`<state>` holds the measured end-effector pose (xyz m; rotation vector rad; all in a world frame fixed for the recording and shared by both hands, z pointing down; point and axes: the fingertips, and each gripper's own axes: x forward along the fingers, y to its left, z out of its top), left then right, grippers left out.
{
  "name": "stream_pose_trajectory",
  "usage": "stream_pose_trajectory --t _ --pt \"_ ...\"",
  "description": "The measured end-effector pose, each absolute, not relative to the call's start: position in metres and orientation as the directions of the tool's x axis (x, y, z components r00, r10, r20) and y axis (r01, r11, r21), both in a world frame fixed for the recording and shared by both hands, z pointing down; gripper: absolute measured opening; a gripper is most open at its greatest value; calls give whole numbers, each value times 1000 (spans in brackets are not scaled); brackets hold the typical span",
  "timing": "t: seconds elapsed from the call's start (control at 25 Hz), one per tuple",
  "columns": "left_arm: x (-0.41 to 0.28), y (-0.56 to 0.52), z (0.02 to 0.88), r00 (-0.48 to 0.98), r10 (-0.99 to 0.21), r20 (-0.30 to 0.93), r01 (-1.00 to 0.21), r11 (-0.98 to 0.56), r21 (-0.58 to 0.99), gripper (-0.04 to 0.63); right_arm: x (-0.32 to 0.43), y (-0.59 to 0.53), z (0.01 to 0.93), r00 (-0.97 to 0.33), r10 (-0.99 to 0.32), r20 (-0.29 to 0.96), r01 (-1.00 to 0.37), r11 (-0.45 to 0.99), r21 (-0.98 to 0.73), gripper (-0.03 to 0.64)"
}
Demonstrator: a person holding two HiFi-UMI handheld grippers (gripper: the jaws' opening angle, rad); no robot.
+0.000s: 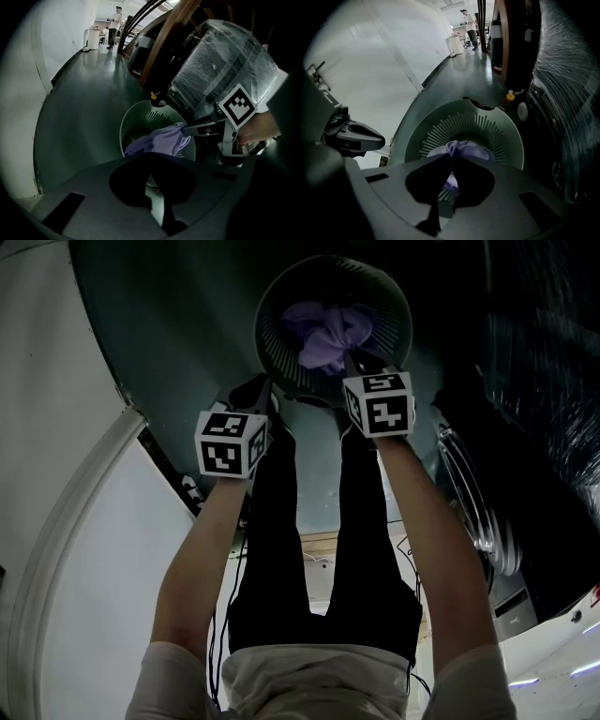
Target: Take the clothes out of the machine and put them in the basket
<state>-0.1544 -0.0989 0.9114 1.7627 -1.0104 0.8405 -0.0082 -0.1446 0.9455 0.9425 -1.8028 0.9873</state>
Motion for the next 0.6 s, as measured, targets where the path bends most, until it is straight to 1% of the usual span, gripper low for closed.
stream_pose_trajectory --t 0.24,0.32,0.4,0.48,0.6 --pt "-157 -101 914 432 -268 861 -894 -248 372 20 -5 -140 957 -322 -172 931 -913 316 -258 39" --pt "-157 -103 914 431 -272 860 -896 -242 372 20 -6 -137 959 -328 -156 932 -916 292 -274 68" --pt "-157 -104 913 432 -276 859 -896 -240 373 20 -6 -137 959 -336 -155 929 -918 275 -286 123" --pt "-156 -106 912 434 -279 857 -895 -240 375 20 -5 -139 958 -332 -163 929 -921 271 -281 159" --pt "-155 -108 910 437 -285 853 -894 -240 378 20 -4 -141 958 -325 -167 931 -923 272 -273 172"
